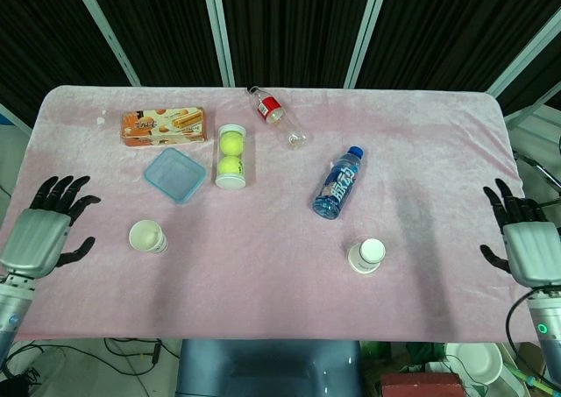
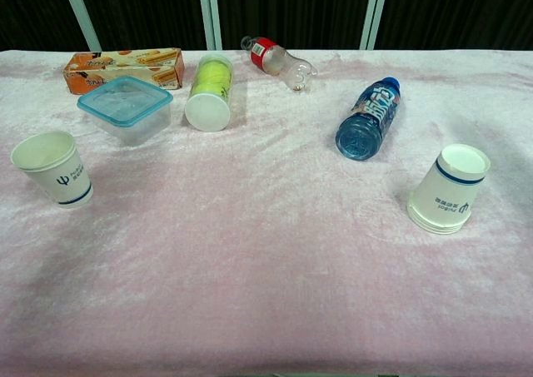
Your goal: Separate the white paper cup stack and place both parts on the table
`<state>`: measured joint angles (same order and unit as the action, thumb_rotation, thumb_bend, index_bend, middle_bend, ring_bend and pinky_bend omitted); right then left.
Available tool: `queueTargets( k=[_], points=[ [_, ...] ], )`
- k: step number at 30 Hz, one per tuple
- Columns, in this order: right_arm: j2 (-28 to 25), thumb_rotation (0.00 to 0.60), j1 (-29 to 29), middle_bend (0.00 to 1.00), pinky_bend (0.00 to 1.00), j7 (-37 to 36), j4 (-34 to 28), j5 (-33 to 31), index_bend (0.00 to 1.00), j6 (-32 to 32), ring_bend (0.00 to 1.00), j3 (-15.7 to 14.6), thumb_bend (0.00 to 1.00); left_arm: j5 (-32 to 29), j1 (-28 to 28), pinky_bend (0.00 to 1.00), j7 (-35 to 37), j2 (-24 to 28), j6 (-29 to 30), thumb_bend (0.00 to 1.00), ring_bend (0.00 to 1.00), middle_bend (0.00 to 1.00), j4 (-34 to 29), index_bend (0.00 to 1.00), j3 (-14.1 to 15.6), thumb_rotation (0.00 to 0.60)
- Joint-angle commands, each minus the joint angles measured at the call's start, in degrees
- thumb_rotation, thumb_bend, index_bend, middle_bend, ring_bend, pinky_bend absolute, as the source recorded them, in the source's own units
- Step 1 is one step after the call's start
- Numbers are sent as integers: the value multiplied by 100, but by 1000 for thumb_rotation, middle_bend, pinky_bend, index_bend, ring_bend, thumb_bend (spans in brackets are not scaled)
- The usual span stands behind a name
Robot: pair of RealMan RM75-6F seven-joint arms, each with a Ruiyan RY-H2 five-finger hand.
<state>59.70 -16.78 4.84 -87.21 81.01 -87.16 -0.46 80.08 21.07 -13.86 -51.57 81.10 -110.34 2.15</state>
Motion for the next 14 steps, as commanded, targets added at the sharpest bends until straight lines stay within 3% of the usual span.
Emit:
queueTargets(
  k=[1, 7, 14],
  points=[
    [46, 600, 372, 0, 191, -261, 355, 422, 70, -256, 195, -211, 115, 733, -806, 0, 626, -159, 785, 292, 0, 50, 706, 242, 464, 600],
    [70, 600, 572, 0, 191, -303, 370, 667, 70, -321, 192, -292, 117, 790, -1161, 0, 1526, -488, 966, 292, 0, 48, 1534, 242, 466, 600],
    [35, 600, 685, 0, 190, -297, 274, 802, 69, -404, 193, -209, 117, 805, -1246, 0, 1847, -651, 919, 283, 0, 46, 1870, 218, 328, 600]
  ],
)
